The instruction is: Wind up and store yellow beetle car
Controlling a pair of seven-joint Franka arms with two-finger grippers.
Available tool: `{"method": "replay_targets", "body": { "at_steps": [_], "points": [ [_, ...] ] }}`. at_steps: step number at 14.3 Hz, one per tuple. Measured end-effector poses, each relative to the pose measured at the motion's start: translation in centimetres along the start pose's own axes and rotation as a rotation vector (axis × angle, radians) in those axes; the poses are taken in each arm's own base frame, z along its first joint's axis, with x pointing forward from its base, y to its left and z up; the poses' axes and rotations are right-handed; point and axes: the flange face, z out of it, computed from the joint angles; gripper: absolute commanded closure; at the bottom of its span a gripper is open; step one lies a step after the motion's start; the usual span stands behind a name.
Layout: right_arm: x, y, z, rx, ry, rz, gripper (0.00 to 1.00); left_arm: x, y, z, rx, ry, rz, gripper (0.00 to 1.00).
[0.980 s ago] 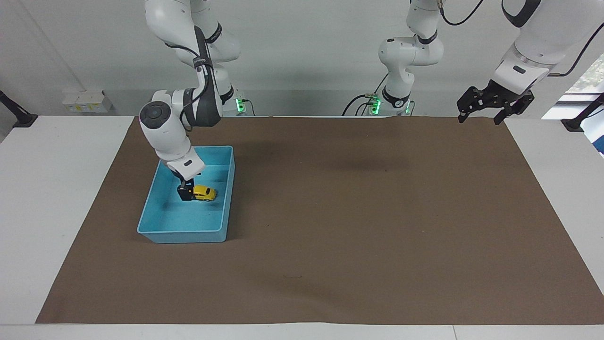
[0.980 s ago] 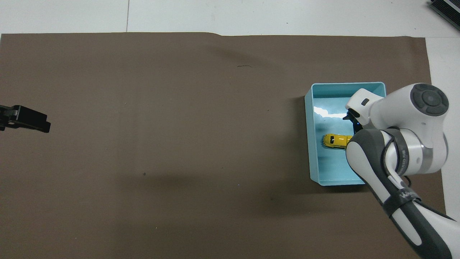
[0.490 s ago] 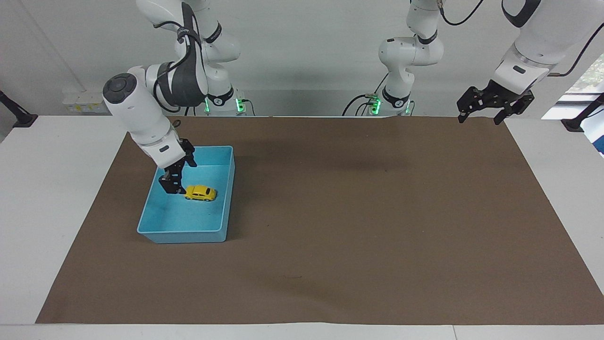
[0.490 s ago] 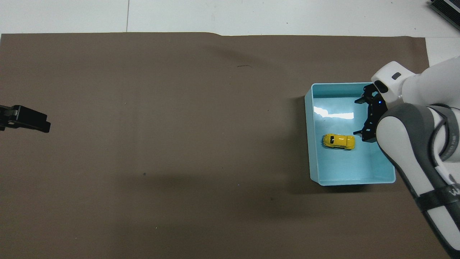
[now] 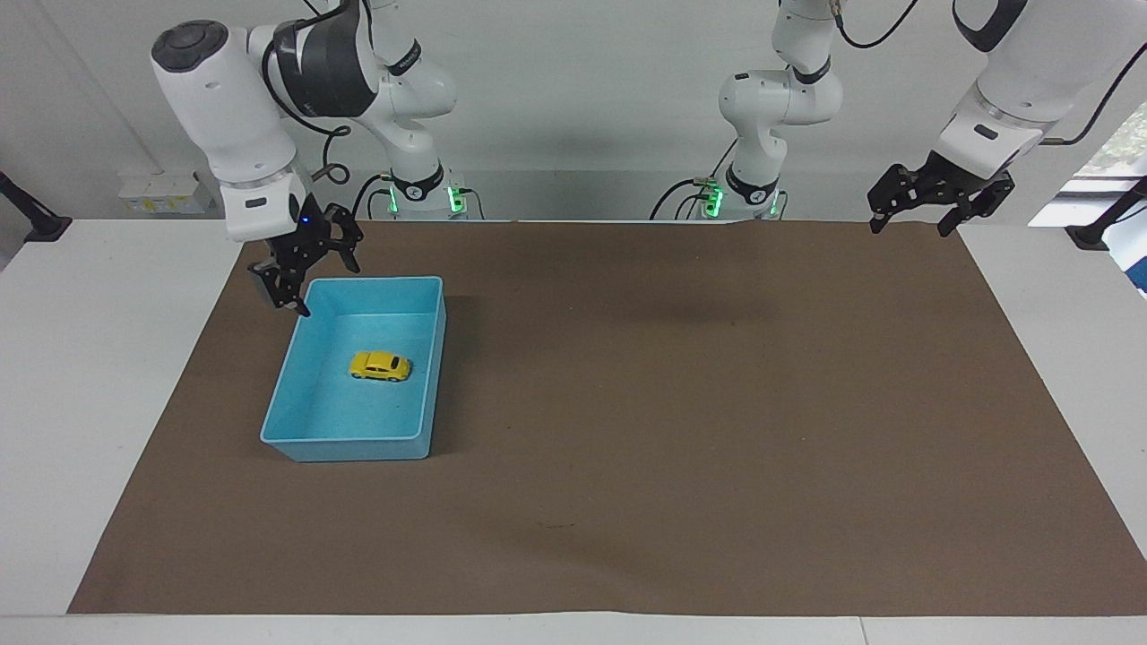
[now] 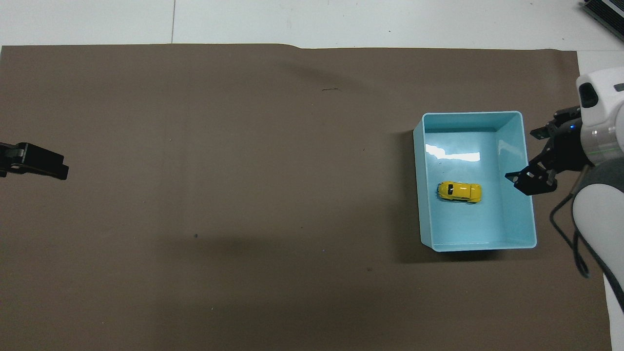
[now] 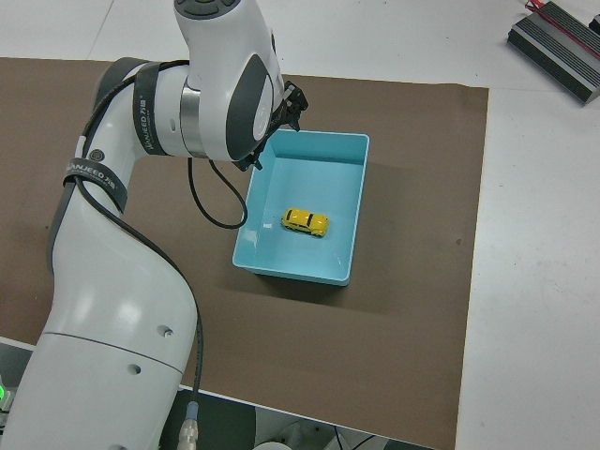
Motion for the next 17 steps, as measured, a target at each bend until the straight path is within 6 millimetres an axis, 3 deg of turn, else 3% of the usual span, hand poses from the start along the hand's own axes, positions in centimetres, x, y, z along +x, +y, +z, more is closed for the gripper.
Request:
{"method": "replay_targets", "body": {
  "at_steps": [7,11,17],
  "points": [
    [-1.1,0.3,-4.1,0.009,-0.009,0.474,0.00,0.0,0.0,0.0,0.000,0.000,0.000,0.00],
    [-1.3,0.3,-5.4,0.007,-0.009,0.753,0.00,0.0,0.0,0.0,0.000,0.000,0.000,0.00],
    [-0.7,-0.2,-7.1,-0.003,0.009,0.797,0.00,0.0,0.0,0.0,0.000,0.000,0.000,0.00]
  ]
}}
